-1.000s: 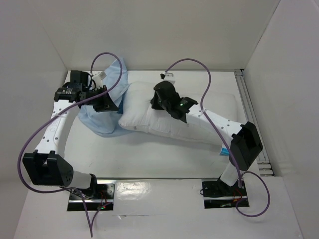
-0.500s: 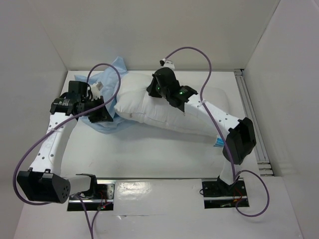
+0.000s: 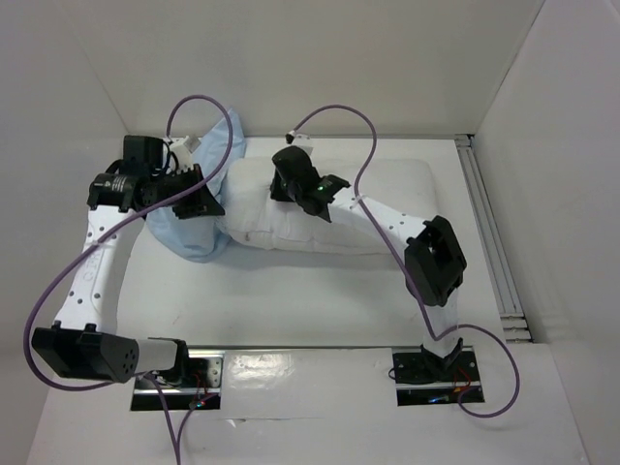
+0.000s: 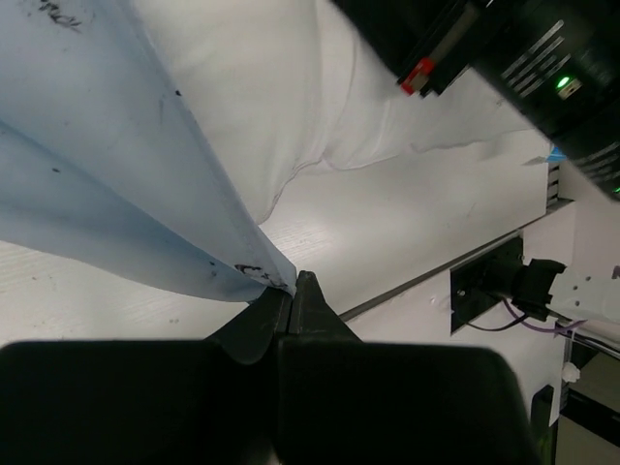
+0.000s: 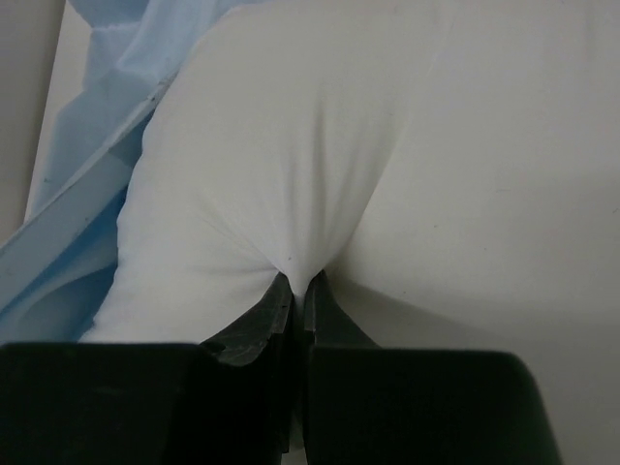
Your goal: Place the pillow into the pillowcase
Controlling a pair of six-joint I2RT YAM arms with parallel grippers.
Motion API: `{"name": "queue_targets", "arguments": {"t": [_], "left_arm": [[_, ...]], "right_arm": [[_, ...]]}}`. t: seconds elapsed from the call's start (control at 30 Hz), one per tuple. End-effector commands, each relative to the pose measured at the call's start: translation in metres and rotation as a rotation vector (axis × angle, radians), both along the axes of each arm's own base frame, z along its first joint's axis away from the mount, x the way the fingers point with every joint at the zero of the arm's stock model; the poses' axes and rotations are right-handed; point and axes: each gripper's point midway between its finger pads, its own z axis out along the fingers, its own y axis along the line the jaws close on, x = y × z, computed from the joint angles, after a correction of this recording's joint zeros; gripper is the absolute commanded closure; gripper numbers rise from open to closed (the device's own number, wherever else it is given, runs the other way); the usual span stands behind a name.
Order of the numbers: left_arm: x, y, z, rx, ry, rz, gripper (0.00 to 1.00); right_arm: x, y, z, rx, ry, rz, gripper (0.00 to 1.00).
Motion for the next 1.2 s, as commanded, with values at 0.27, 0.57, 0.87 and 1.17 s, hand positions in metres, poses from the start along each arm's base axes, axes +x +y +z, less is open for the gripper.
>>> {"name": "queue_targets", "arguments": {"t": [0.27, 0.57, 0.87, 1.17], "left_arm": [[-0.02, -0.022, 0.044, -0.108, -0.061, -0.093, 1.0], [-0.002, -0.002, -0.012, 0.007, 0.069, 0.012, 0.33], [0.04, 0.034, -0.037, 0.218, 0.061, 0.228, 0.36], [0.065, 0.047, -0.047, 0.352, 0.049, 0.317, 0.33]], "right_arm": [[-0.122, -0.001, 0.026, -0.042, -0.013, 0.11, 1.0], [-0.166, -0.02, -0.033, -0.112, 0.106, 0.149, 1.0], [-0.159, -0.022, -0.034, -0.118, 0.088, 0.111, 1.0], [-0.159, -0.026, -0.026, -0.113, 0.077, 0.102, 1.0]]}}
